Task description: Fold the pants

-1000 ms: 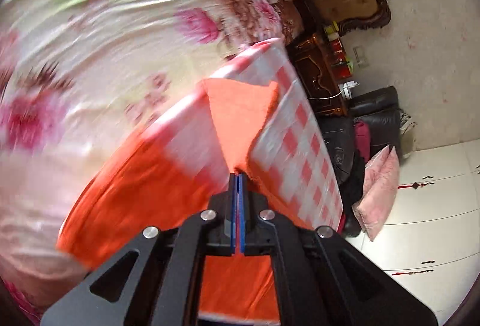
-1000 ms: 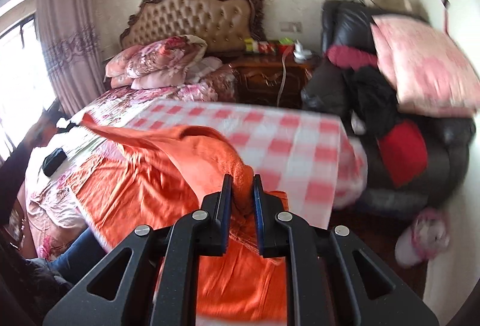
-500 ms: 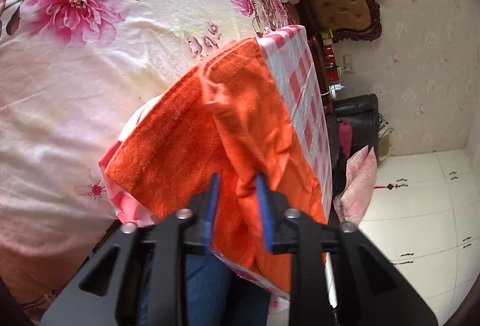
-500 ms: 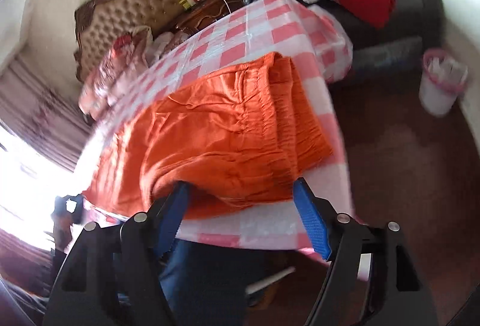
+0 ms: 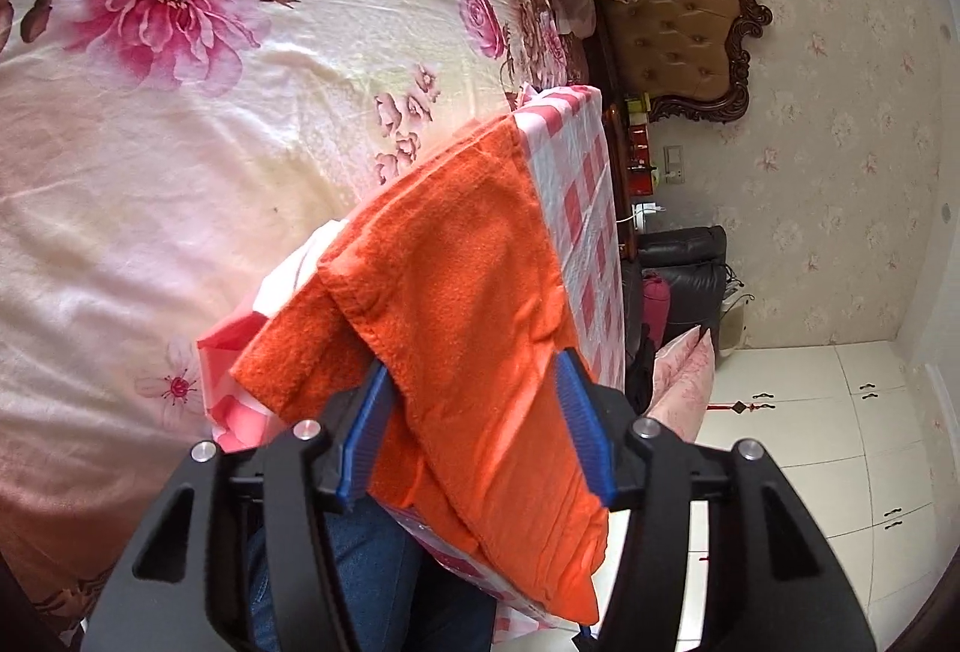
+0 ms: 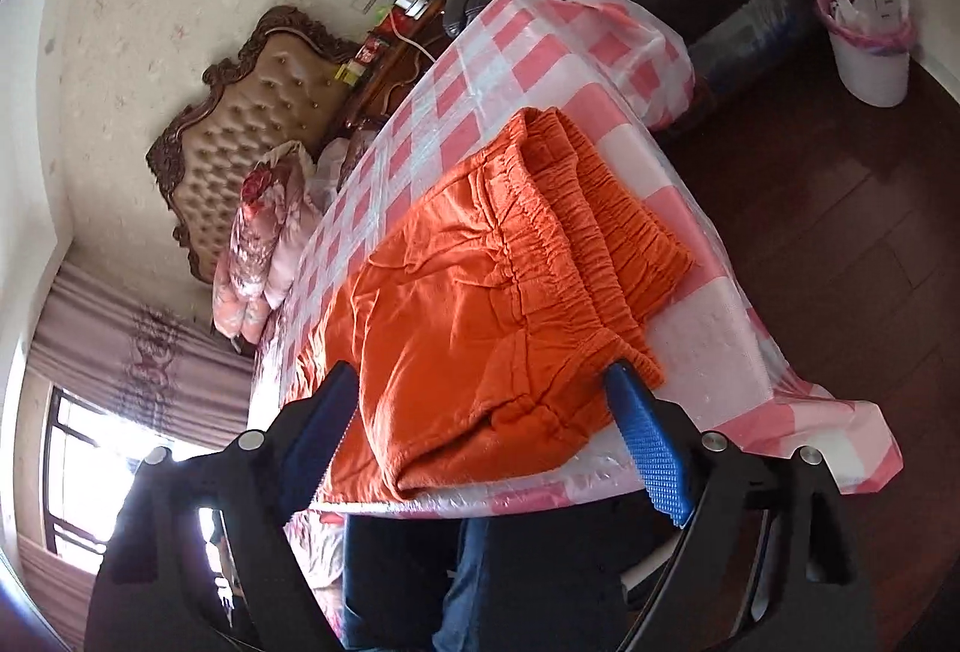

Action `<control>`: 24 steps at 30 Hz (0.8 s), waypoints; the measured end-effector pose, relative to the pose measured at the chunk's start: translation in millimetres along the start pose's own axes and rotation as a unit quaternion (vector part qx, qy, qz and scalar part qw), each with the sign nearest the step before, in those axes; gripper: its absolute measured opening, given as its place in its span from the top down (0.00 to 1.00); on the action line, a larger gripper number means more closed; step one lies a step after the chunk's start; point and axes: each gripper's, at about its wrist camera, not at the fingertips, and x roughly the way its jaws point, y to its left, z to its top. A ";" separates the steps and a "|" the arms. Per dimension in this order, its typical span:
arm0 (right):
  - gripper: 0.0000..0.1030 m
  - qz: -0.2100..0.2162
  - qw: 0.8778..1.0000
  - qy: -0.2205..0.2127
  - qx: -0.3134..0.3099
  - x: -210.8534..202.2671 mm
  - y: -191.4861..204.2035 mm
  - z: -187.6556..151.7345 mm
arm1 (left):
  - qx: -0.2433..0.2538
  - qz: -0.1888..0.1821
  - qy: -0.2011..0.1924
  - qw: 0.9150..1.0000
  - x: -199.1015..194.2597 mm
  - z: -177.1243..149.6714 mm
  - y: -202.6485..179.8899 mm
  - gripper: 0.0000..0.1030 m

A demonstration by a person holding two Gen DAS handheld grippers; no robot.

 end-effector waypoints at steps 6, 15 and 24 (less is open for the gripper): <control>0.14 -0.039 0.998 0.014 0.055 7.5 -6.4 5.8 | 0.014 0.028 0.007 1.000 7.1 -1.7 -6.3 0.51; 0.14 -0.059 0.991 0.040 0.115 11.1 2.1 -15.9 | 0.021 0.049 0.014 0.998 12.0 3.6 -6.9 0.65; 0.88 -0.075 0.988 0.055 0.123 30.5 35.5 19.4 | 0.077 0.072 0.019 0.994 9.0 16.5 -62.1 0.99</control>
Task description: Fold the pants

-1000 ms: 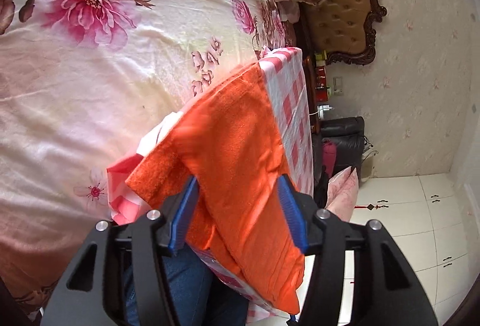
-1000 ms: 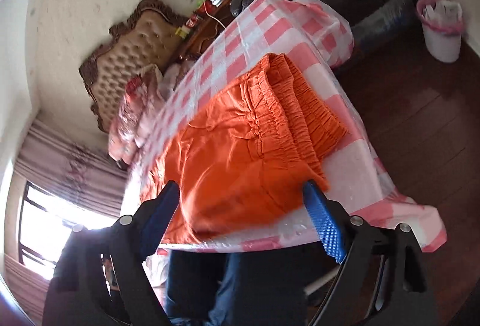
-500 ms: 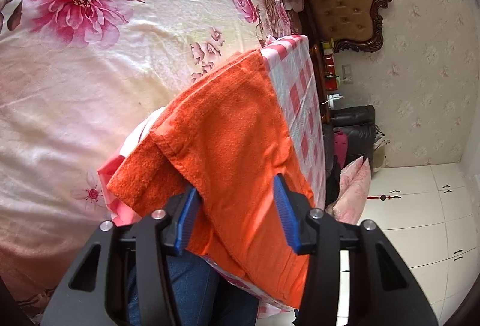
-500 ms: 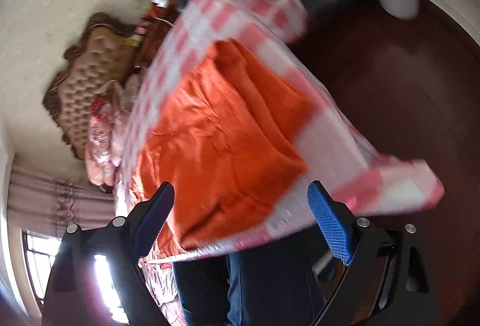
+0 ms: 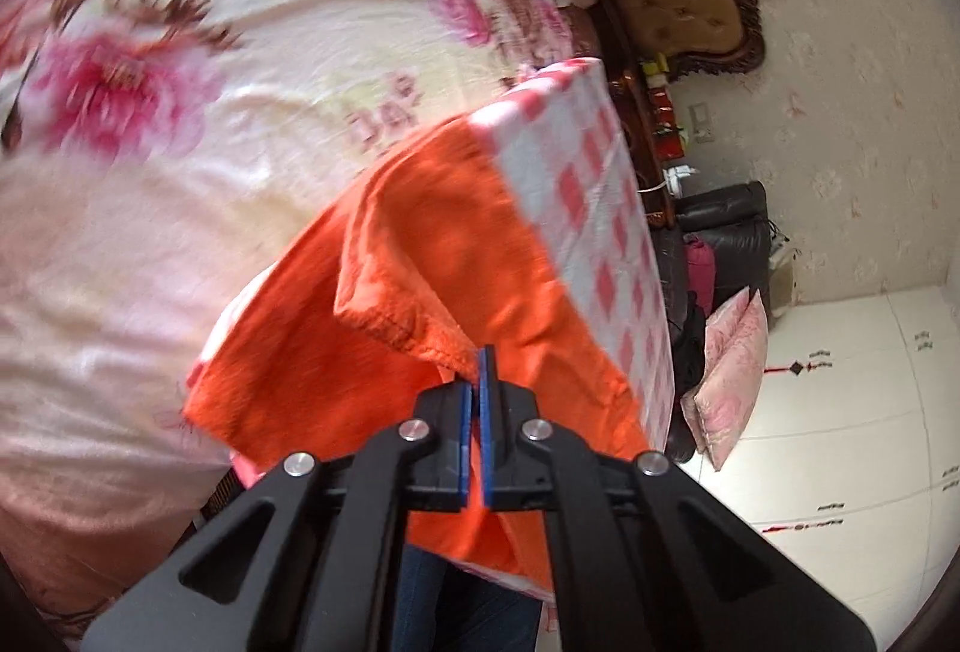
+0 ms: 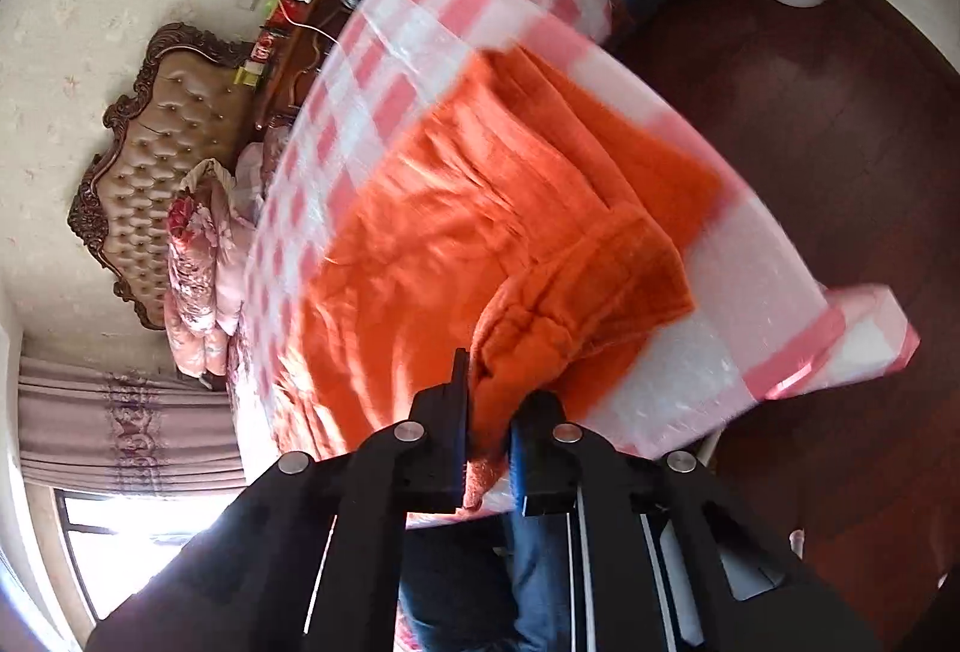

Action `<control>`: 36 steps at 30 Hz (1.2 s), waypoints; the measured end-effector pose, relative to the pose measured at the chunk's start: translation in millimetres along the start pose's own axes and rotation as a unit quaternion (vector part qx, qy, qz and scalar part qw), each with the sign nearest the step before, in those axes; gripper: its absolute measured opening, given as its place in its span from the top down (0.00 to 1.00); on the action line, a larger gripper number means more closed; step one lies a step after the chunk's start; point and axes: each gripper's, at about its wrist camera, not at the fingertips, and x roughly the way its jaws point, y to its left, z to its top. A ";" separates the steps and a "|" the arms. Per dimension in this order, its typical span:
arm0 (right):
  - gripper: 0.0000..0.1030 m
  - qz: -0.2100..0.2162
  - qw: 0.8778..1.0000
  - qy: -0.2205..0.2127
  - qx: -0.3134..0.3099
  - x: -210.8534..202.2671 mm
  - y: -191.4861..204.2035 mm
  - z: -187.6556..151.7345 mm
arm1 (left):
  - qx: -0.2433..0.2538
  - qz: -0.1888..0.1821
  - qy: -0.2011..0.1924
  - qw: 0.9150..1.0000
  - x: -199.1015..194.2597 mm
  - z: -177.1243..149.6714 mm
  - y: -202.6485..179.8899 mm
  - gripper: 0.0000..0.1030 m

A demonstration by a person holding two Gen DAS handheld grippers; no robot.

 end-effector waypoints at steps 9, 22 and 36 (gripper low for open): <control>0.89 0.058 0.998 -0.022 -0.032 2.2 105.9 129.5 | 0.028 0.017 0.009 0.999 28.3 92.0 -134.4 0.99; 0.90 0.015 0.997 -0.020 -0.074 20.3 -29.2 61.8 | 0.002 0.020 0.044 0.999 2.9 -33.1 28.8 0.99; 0.91 -0.042 0.995 -0.014 -0.088 11.4 -31.3 40.3 | -0.005 0.029 0.042 0.999 -0.7 -41.5 47.0 0.99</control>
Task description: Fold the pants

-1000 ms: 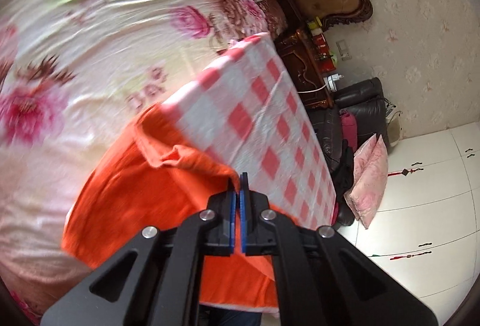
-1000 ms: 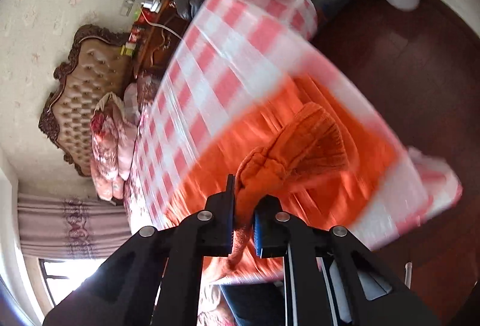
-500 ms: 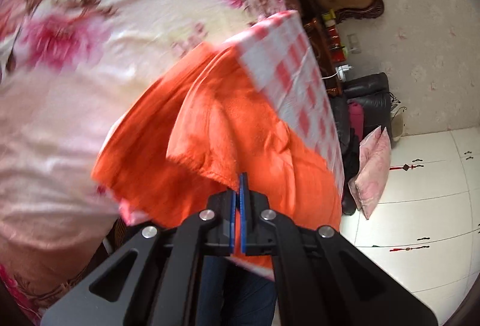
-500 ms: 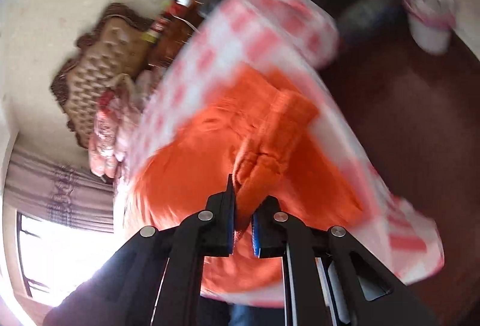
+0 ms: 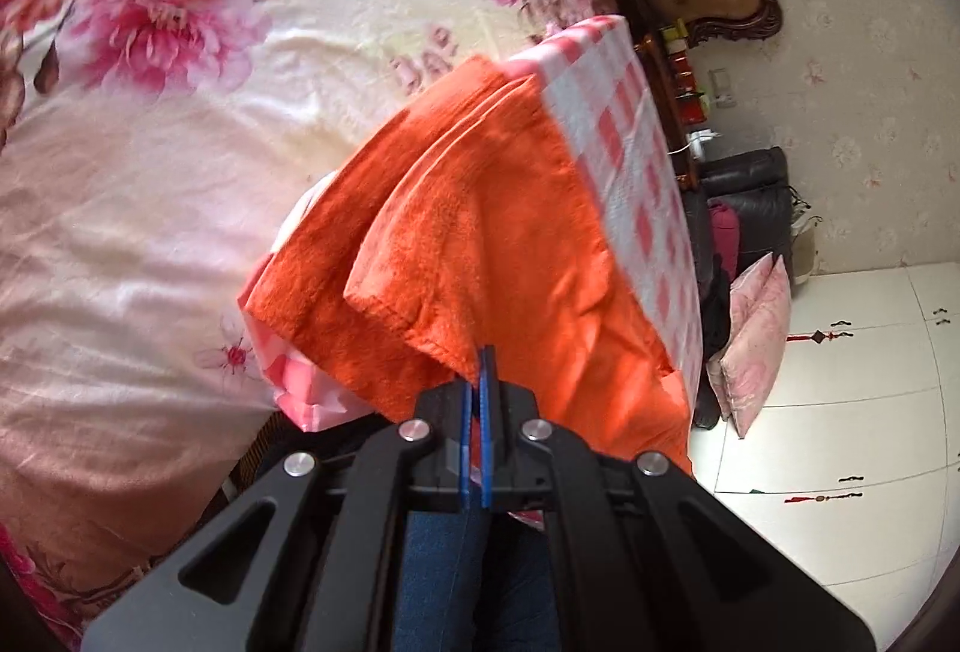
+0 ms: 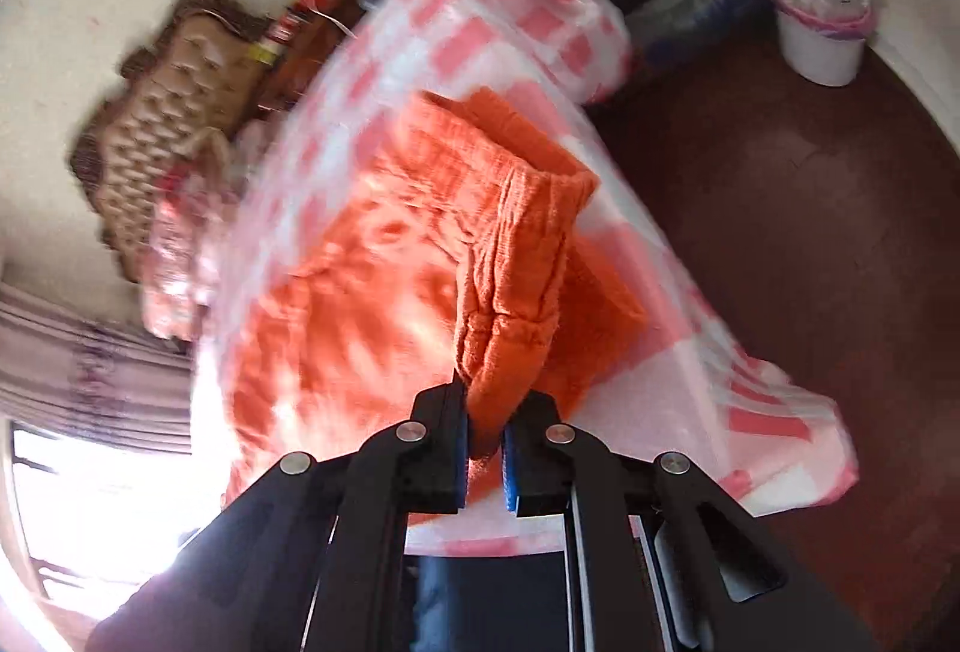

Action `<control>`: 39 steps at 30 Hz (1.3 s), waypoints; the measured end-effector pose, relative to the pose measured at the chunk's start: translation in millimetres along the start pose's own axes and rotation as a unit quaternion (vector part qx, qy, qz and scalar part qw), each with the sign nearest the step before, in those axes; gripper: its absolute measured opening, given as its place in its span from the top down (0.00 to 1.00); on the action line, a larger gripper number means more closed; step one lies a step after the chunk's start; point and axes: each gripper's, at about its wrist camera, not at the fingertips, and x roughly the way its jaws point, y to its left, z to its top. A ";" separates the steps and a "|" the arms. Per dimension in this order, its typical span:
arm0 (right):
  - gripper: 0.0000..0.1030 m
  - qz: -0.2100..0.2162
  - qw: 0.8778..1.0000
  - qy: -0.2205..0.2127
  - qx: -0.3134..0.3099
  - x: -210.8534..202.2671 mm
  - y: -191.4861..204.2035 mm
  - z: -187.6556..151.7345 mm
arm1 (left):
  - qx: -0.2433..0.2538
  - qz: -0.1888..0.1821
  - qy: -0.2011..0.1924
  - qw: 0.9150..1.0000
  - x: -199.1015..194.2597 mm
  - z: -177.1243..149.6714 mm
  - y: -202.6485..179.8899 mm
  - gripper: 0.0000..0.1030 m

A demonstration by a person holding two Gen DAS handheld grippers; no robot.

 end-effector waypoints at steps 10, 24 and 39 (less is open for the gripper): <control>0.91 -0.112 0.987 -0.033 -0.106 13.3 23.2 -17.4 | 0.012 -0.006 -0.014 1.000 4.3 -4.8 8.4 0.98; 0.92 -0.136 0.986 -0.071 -0.065 19.5 22.4 -22.3 | 0.217 -0.037 -0.104 0.970 -57.7 47.8 -211.7 0.99; 0.92 -0.167 0.979 -0.067 -0.094 26.3 35.0 -29.6 | 0.049 0.038 -0.025 0.998 3.1 23.4 -9.0 0.99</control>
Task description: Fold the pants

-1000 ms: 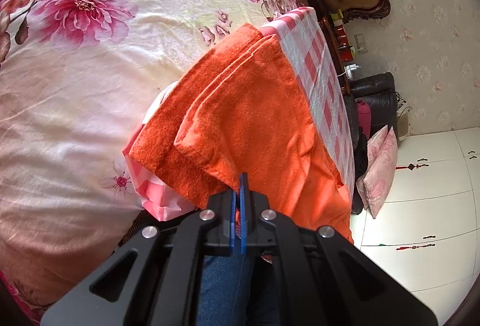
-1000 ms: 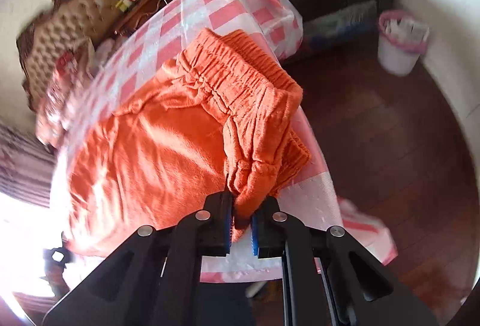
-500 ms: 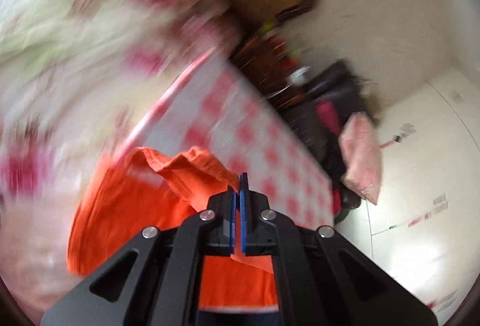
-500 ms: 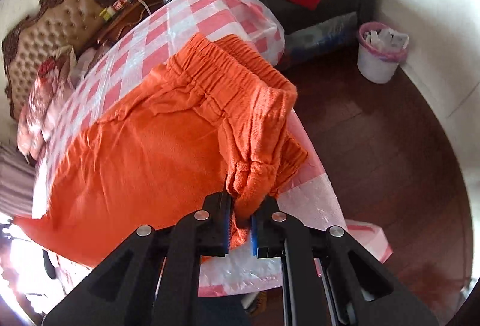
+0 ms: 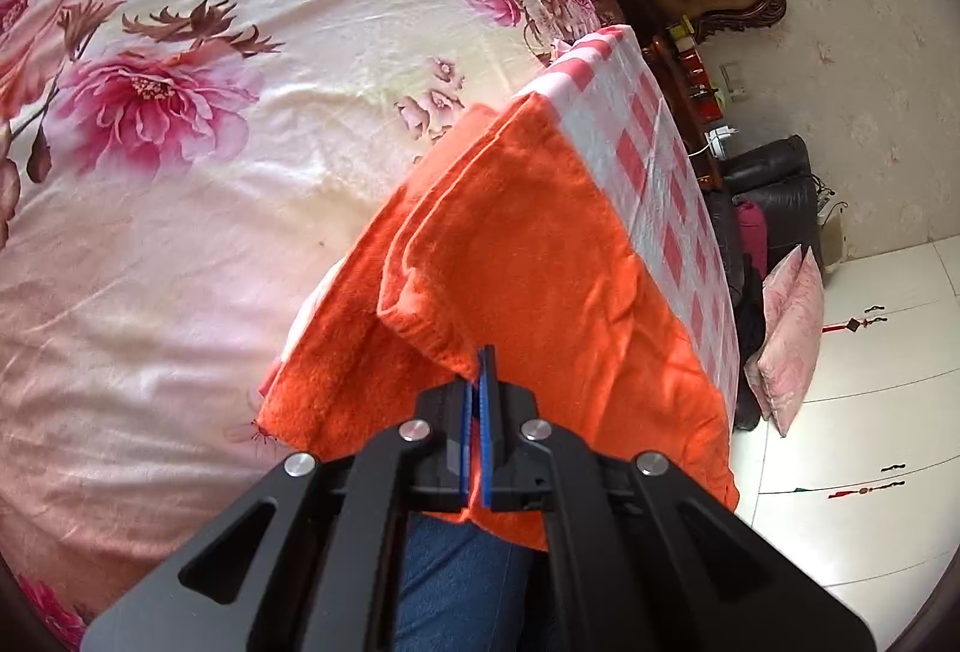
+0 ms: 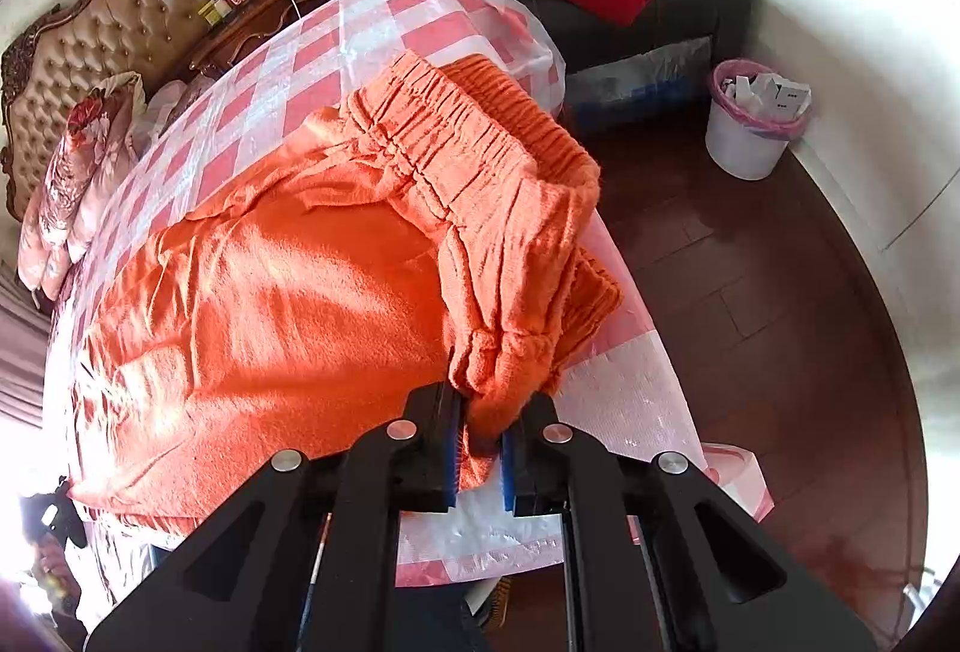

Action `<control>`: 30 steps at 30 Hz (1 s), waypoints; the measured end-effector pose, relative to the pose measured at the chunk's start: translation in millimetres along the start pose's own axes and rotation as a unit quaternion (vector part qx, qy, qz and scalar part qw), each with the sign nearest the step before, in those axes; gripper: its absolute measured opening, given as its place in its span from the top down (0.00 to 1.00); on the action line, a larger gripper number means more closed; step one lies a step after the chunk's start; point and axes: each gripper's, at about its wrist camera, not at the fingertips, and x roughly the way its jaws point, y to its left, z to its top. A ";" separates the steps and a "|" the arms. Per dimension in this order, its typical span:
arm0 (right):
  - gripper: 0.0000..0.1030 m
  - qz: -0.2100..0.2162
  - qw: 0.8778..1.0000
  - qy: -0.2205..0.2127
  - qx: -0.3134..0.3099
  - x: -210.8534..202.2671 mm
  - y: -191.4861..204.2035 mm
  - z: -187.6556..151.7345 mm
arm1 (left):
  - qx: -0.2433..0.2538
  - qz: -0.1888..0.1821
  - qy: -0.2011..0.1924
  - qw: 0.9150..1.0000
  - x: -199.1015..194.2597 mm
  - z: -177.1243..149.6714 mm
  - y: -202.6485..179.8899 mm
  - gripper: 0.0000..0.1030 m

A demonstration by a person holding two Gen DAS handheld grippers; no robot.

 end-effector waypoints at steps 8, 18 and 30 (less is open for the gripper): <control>0.92 0.000 1.000 0.011 0.000 0.9 -0.3 2.8 | 0.009 0.002 -0.003 1.000 -12.3 -9.0 -7.0 0.99; 0.92 0.017 0.999 0.034 0.014 1.9 -6.8 10.2 | 0.002 -0.027 -0.035 0.999 -48.0 -28.7 -15.1 0.99; 0.92 0.021 0.999 0.047 -0.002 3.4 -6.2 15.0 | -0.007 0.025 -0.013 1.000 -17.5 -42.7 20.2 0.99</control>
